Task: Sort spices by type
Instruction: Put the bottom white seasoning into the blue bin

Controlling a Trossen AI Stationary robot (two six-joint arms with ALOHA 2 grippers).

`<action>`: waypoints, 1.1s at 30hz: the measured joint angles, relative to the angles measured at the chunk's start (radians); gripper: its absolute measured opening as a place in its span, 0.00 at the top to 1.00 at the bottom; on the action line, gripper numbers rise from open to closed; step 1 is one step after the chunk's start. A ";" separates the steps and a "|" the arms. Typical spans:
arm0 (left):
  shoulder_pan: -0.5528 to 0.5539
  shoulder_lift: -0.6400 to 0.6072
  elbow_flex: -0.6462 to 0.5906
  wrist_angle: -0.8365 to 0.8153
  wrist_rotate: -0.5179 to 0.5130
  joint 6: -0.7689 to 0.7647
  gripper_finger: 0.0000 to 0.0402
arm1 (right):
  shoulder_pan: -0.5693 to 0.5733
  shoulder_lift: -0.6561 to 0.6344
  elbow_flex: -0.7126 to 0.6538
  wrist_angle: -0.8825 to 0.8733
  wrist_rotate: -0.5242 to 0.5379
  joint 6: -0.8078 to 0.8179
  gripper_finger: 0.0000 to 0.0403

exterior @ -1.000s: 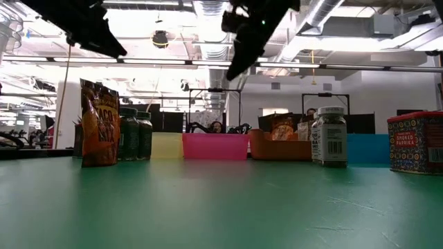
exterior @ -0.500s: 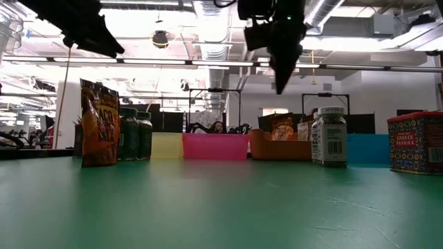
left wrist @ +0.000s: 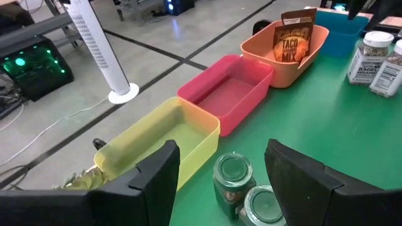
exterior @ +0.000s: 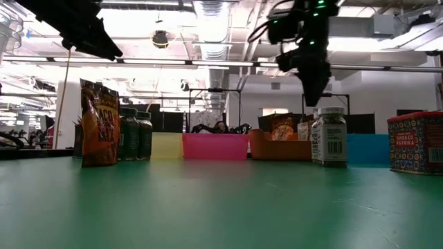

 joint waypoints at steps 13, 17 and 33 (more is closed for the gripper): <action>0.000 0.000 0.000 0.006 -0.002 0.000 0.44 | 0.025 -0.220 -0.207 0.084 -0.028 0.046 0.33; 0.000 0.000 0.000 0.005 -0.002 0.000 0.44 | 0.121 -0.252 -0.206 0.126 -0.032 0.038 0.33; 0.000 0.000 0.000 0.000 -0.002 -0.019 0.44 | 0.477 -0.095 -0.108 0.104 0.037 -0.406 0.32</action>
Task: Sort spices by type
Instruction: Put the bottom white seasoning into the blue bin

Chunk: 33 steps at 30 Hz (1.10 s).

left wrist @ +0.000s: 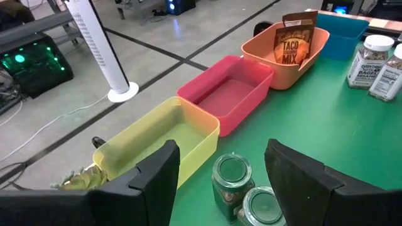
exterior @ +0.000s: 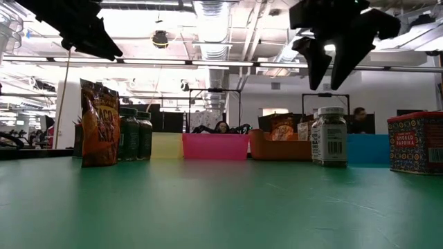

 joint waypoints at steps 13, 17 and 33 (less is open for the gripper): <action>0.000 0.000 0.000 -0.014 0.000 -0.032 0.44 | 0.017 0.174 0.017 -0.125 0.128 -0.428 0.15; 0.000 0.000 0.000 -0.013 0.000 -0.032 0.44 | 0.035 0.188 0.018 -0.129 0.184 -0.500 0.13; 0.000 0.000 0.000 -0.040 0.000 -0.034 0.44 | -0.069 0.189 0.008 -0.102 0.243 -0.613 0.14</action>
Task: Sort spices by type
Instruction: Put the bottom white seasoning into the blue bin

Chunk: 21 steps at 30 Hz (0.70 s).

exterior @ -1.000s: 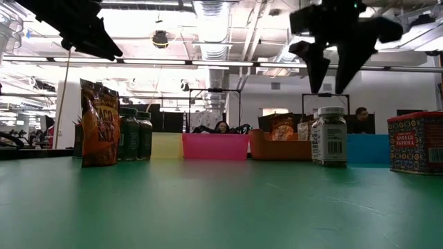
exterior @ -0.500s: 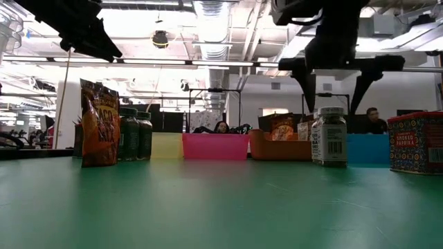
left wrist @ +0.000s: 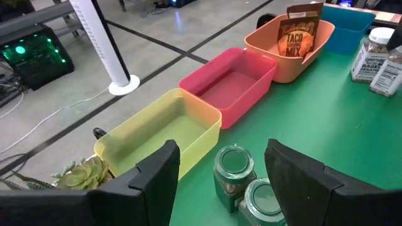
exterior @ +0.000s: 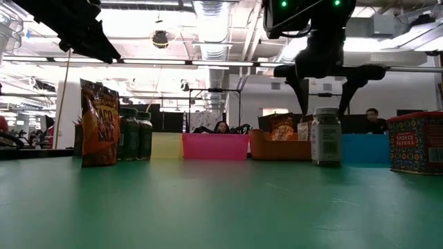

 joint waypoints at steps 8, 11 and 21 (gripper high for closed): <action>0.000 0.000 0.000 -0.017 0.000 0.000 0.44 | 0.002 0.000 -0.071 0.101 -0.032 -0.062 0.18; 0.000 0.000 0.000 -0.017 0.000 0.000 0.44 | 0.000 0.000 -0.071 0.131 -0.051 -0.078 0.24; 0.000 0.000 0.000 -0.017 0.000 0.000 0.44 | -0.034 0.002 -0.069 0.156 -0.100 -0.165 0.47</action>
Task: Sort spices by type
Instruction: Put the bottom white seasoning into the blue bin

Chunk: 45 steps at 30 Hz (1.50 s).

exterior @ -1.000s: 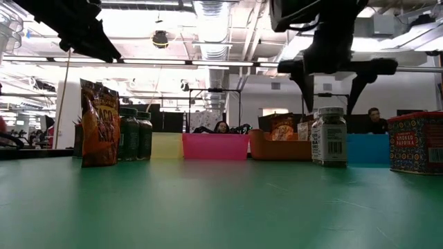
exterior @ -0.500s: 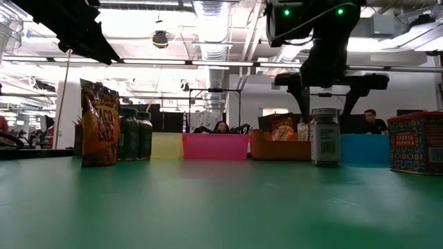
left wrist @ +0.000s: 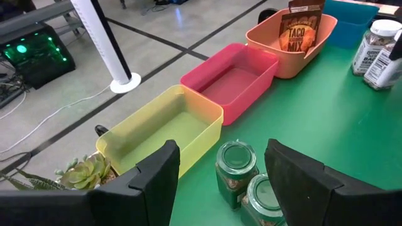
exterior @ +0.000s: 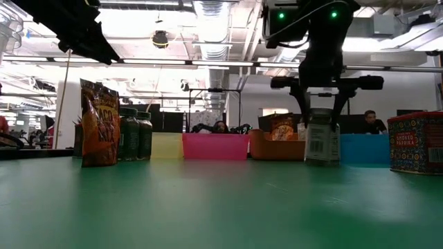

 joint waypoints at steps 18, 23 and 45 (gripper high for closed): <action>0.000 0.000 0.000 0.005 0.000 -0.007 0.44 | -0.011 0.002 0.182 0.164 -0.002 0.049 0.47; 0.000 0.000 0.000 0.004 0.000 -0.008 0.44 | -0.084 0.002 0.252 0.166 -0.002 0.190 0.47; 0.000 0.000 0.000 0.003 0.000 -0.011 0.44 | -0.547 -0.001 0.602 -0.378 0.011 0.918 0.46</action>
